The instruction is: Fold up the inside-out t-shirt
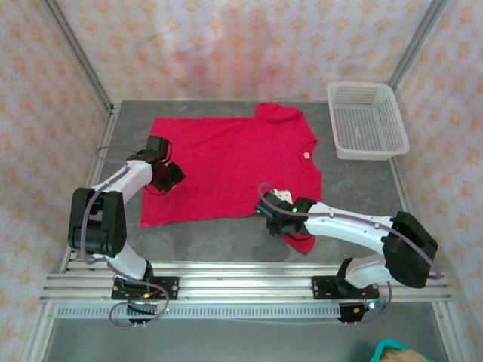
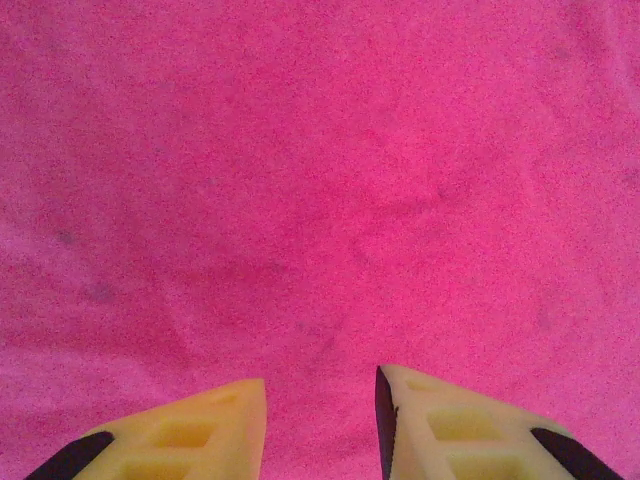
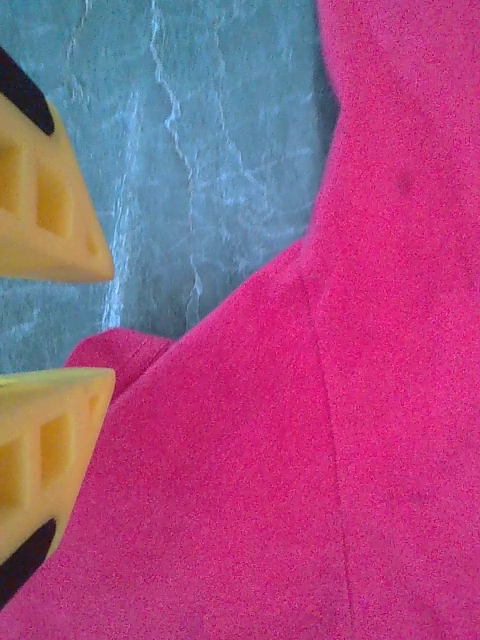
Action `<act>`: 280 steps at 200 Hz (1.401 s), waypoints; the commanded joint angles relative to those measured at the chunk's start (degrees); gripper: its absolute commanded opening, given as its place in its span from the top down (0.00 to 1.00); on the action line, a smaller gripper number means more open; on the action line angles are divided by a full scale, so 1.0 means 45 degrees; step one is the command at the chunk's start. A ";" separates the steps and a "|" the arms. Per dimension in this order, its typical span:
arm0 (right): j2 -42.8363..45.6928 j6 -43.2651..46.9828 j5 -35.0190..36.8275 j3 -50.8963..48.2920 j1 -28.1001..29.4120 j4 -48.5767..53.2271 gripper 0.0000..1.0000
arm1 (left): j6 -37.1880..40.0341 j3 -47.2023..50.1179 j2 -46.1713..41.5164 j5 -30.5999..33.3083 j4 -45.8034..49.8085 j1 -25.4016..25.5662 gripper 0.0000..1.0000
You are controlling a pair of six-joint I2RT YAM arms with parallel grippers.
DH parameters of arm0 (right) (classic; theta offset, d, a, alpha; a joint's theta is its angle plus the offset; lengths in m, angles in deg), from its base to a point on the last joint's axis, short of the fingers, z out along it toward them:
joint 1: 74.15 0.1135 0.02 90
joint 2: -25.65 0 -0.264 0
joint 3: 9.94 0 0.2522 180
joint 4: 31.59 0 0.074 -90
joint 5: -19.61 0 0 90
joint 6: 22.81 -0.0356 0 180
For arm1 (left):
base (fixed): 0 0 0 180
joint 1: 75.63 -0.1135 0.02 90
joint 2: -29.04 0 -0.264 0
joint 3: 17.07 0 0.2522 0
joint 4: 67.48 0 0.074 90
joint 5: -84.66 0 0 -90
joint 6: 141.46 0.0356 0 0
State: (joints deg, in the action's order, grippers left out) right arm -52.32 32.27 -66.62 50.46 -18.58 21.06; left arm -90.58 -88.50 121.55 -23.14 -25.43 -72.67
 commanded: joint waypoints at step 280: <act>0.2896 0.1001 -0.1611 -0.1080 0.0289 0.0593 1.00 | 0.0137 -0.2891 0.5012 0.1492 0.0314 0.0546 0.67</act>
State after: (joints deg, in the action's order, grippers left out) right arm -43.95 34.74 -70.42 47.13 -17.10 19.64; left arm -90.42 -102.05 139.54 -19.82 -25.69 -69.04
